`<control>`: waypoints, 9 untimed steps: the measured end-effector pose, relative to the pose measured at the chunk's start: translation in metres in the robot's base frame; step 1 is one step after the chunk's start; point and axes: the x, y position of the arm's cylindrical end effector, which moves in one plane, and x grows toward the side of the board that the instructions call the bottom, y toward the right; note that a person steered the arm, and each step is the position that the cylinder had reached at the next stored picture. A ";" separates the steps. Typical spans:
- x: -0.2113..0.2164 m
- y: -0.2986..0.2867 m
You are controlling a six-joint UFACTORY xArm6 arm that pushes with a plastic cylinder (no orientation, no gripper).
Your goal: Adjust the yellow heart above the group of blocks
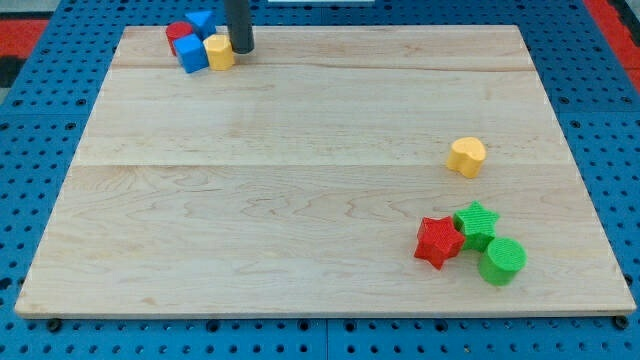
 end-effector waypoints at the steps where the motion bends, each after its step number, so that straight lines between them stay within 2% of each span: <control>1: 0.000 -0.008; 3: 0.009 -0.048; 4: 0.012 0.034; 5: 0.033 0.134; 6: 0.068 0.253; 7: 0.118 0.347; 8: 0.183 0.343; 9: 0.194 0.324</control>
